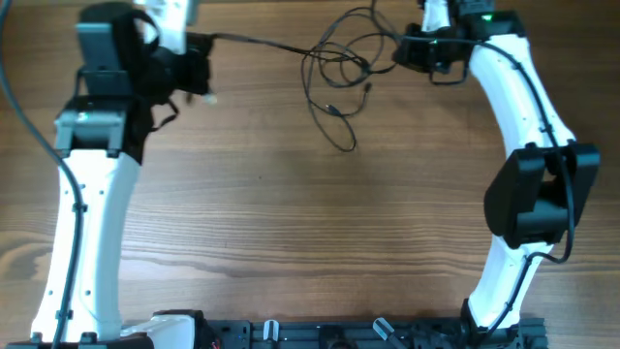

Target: Untangle cables

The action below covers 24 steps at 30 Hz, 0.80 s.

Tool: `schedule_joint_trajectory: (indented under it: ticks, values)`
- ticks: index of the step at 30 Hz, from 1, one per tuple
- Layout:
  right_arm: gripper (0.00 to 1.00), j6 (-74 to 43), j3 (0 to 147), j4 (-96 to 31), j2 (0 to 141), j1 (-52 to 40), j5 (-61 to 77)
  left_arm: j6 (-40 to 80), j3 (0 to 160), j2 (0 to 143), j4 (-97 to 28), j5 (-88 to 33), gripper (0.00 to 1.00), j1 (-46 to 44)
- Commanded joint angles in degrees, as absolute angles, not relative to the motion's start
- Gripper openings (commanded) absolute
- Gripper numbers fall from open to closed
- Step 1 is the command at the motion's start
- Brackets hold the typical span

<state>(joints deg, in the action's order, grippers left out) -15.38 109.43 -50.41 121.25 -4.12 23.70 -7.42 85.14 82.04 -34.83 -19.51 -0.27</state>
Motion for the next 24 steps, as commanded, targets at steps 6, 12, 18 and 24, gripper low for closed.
schedule_joint_trajectory:
  ticks: [6,12,18,24]
  values:
    - [0.05,-15.2,110.1,-52.7,122.2,1.5,13.3,-6.9,86.3,80.2,-33.8,-17.3,0.04,4.8]
    - [0.05,-15.8,110.1,-53.7,122.2,6.2,13.3,-5.5,86.3,80.2,-32.6,-16.3,0.04,6.8]
    - [0.05,-13.0,110.1,-56.1,122.2,7.5,12.1,-5.5,86.3,80.2,-33.4,-19.0,0.04,7.4]
    - [0.05,-14.0,110.1,-56.0,122.3,8.4,10.9,-5.5,86.3,80.2,-33.5,-19.0,0.04,7.4]
